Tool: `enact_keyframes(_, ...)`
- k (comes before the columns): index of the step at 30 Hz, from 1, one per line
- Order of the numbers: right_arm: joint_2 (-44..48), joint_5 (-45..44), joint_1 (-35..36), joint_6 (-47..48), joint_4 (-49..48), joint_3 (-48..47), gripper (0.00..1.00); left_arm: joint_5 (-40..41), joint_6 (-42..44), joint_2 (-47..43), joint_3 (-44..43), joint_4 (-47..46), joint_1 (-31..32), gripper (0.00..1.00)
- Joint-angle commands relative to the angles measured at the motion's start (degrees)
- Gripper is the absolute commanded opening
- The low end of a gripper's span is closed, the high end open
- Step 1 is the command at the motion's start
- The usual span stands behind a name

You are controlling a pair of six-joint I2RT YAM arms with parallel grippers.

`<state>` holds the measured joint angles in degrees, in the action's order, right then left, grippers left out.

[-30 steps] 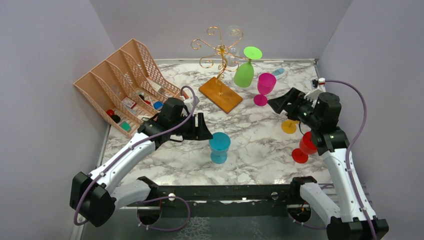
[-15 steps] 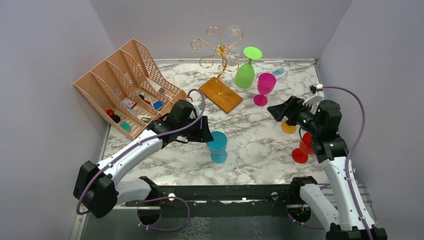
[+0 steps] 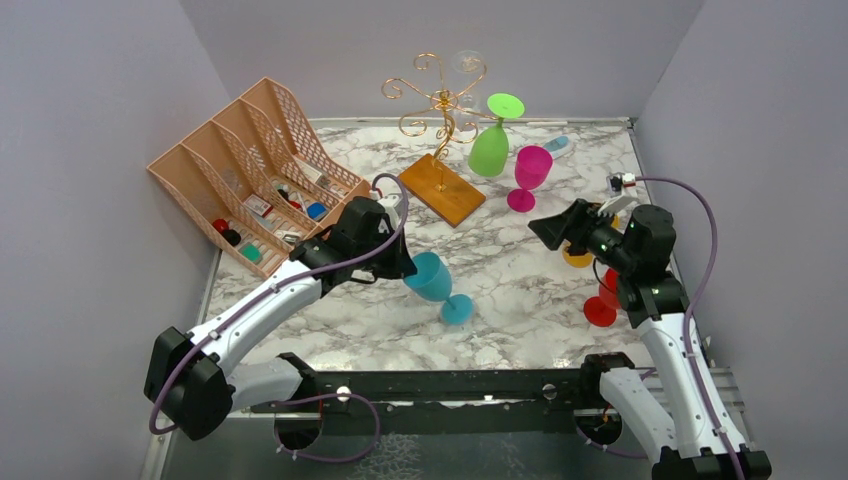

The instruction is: Place the wine glass upside down on the wine glass rack

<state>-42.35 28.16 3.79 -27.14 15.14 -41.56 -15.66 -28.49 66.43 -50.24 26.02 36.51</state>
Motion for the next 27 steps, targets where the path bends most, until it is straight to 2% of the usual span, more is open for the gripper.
enact_keyframes(1, 0.91, 0.93, 0.46, 0.66, -3.0, 0.8, 0.73, -1.22, 0.12, -0.92, -2.31, -0.26, 0.31, 0.0)
enact_keyframes(6, 0.77, 2.41, 0.99, 0.15, -4.72, 1.04, 0.72, 0.41, 0.96, -1.75, -3.12, 0.49, 0.31, 0.0)
enact_keyframes(10, 0.78, 3.77, 1.79, -0.35, -7.14, 1.23, 0.72, 5.29, 1.04, -3.56, -2.95, 1.02, 0.31, 0.0)
enact_keyframes(16, -0.54, 0.33, 3.3, -2.41, -6.39, 1.29, 0.7, 13.2, -0.26, -9.14, -2.93, 0.96, 0.31, 0.0)
enact_keyframes(20, -1.41, 0.6, 6.86, -3.13, -10.76, 3.17, 0.69, 16.62, -0.93, -12.74, -3.31, 0.84, 0.31, 0.0)
enact_keyframes(27, -6.24, -2.89, 17.2, 9.92, -19.04, 3.68, 0.71, 12.76, -0.4, -12.35, -8.52, 3.34, 0.31, 0.0)
